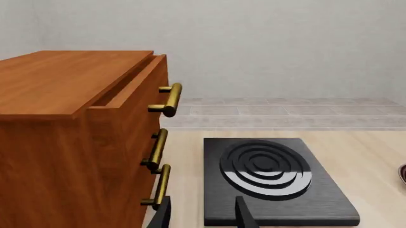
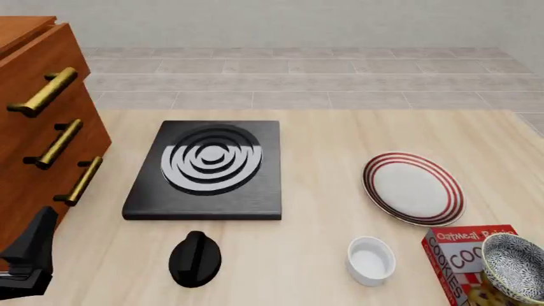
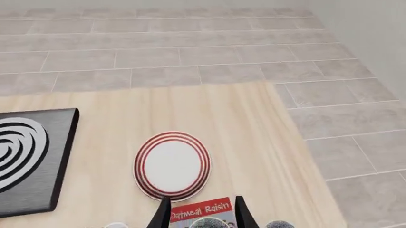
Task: Pick the akita bowl on the cookies box and place it on the plate.
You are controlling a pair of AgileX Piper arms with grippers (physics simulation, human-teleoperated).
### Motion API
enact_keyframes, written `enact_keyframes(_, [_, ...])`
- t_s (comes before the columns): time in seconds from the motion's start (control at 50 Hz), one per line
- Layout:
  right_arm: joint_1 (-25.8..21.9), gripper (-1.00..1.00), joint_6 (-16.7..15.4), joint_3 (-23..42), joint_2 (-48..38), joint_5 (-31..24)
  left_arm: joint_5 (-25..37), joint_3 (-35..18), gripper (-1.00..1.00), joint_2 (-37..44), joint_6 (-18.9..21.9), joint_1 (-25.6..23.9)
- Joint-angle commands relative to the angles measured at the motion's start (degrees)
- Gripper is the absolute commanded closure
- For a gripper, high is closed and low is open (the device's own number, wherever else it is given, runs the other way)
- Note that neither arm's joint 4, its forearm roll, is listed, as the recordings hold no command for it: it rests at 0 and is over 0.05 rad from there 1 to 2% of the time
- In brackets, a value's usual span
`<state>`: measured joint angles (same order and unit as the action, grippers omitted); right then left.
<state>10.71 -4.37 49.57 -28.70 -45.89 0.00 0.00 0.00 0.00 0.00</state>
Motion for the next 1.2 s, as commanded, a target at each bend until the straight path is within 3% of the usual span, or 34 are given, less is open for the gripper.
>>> enact_keyframes(0.02, [4.78, -1.00, -1.01, -2.39, -1.12, -0.03, 0.00, 0.00, -1.00, 0.00, 0.00, 0.00])
enact_keyframes(0.66, [10.51, -1.00, -2.40, -11.55, -3.10, 5.49, 0.00, 0.00, -1.00, 0.00, 0.00, 0.00])
enact_keyframes(0.98, [14.06, -1.00, -4.54, -13.74, -3.73, 5.71, 0.00, 0.00, -1.00, 0.00, 0.00, 0.00])
enact_keyframes(1.2, [15.02, -1.00, -3.91, -14.87, -3.28, 5.22, 0.00, 0.00, -1.00, 0.00, 0.00, 0.00])
